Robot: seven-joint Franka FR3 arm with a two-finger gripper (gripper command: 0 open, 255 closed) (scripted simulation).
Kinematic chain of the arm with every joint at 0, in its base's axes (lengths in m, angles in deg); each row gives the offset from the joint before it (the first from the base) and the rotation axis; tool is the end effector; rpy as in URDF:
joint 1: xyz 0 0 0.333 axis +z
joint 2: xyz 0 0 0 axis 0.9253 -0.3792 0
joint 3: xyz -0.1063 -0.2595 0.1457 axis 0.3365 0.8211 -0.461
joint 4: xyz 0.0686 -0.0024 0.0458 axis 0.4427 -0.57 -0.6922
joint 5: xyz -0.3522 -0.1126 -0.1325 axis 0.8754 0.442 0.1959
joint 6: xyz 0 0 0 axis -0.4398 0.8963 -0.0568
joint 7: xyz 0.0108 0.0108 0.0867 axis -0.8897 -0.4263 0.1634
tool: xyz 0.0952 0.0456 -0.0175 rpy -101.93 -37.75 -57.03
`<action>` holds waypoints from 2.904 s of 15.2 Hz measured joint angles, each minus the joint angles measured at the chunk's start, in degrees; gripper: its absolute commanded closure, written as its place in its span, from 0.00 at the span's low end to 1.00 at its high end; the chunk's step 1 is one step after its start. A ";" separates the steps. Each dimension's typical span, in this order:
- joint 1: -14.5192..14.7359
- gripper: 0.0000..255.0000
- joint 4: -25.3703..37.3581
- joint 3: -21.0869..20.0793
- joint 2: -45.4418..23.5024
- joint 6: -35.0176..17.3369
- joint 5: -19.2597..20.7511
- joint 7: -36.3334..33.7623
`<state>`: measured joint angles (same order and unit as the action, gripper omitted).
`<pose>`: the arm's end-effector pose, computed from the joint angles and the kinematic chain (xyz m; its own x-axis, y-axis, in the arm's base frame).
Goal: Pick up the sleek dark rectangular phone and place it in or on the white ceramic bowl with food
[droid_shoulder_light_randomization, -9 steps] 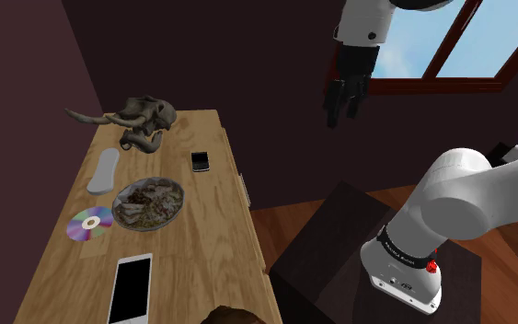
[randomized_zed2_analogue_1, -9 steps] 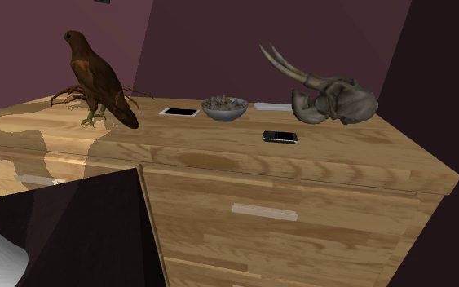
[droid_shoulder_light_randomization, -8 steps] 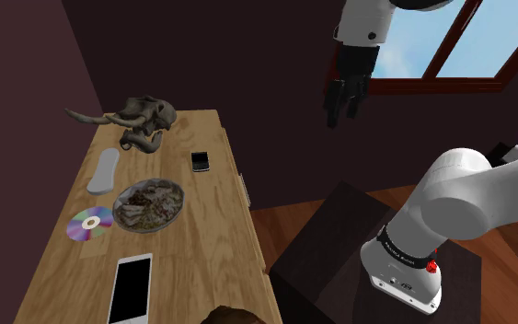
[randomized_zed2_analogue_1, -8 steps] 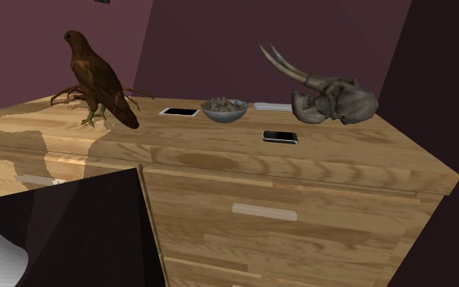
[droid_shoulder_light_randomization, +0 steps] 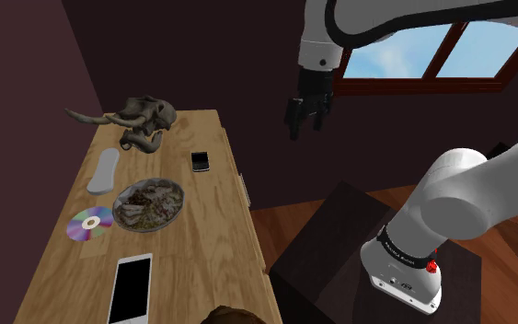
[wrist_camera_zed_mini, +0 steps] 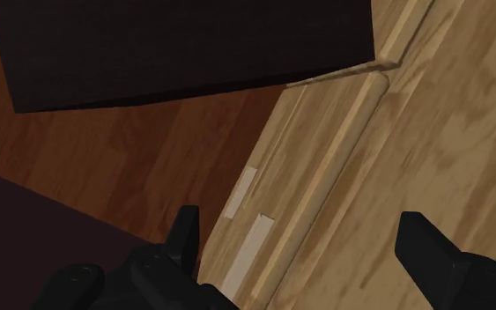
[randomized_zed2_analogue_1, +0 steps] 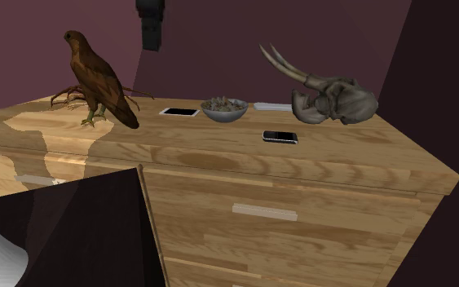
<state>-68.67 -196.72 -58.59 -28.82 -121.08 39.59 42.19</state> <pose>0.3554 0.0564 0.4856 0.9755 -0.1682 -0.1417 -0.1758 -0.9835 -0.0424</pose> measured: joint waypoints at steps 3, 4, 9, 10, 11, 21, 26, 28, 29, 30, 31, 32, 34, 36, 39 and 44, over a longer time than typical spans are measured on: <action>-0.16 0.00 1.78 -1.69 -5.93 -5.06 -0.54 -2.42; -0.30 0.00 2.18 -2.06 -7.71 -6.73 -0.56 -3.05; -1.02 0.00 7.18 -4.08 -19.32 -14.62 0.26 -6.90; -1.05 0.00 7.89 -4.47 -21.49 -16.32 0.50 -7.79; -1.06 0.00 8.51 -4.83 -23.50 -17.97 0.77 -8.69; -0.39 0.00 23.90 -5.51 -45.74 -27.02 6.43 -17.80; 0.97 0.00 33.77 -4.34 -56.23 -28.61 9.09 -21.59; 1.58 0.00 39.40 -3.58 -61.49 -28.64 10.11 -22.72; 1.92 0.00 41.60 -3.28 -63.45 -28.59 10.43 -23.34; 2.38 0.00 44.28 -2.95 -65.92 -28.65 10.82 -24.01; 2.65 0.00 46.68 -2.67 -67.74 -28.24 11.03 -24.48; 2.83 0.00 48.50 -2.44 -69.38 -28.21 11.22 -24.73; 3.06 0.00 49.65 -2.22 -70.98 -28.76 11.42 -25.01; 3.24 0.00 50.06 -2.10 -72.12 -29.50 11.56 -25.17; 3.51 0.00 50.25 -1.93 -73.86 -31.06 11.79 -25.34; 3.54 0.00 50.19 -1.86 -74.44 -31.72 11.86 -25.35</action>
<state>-65.12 -146.53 -60.45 -103.26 -152.80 51.45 16.84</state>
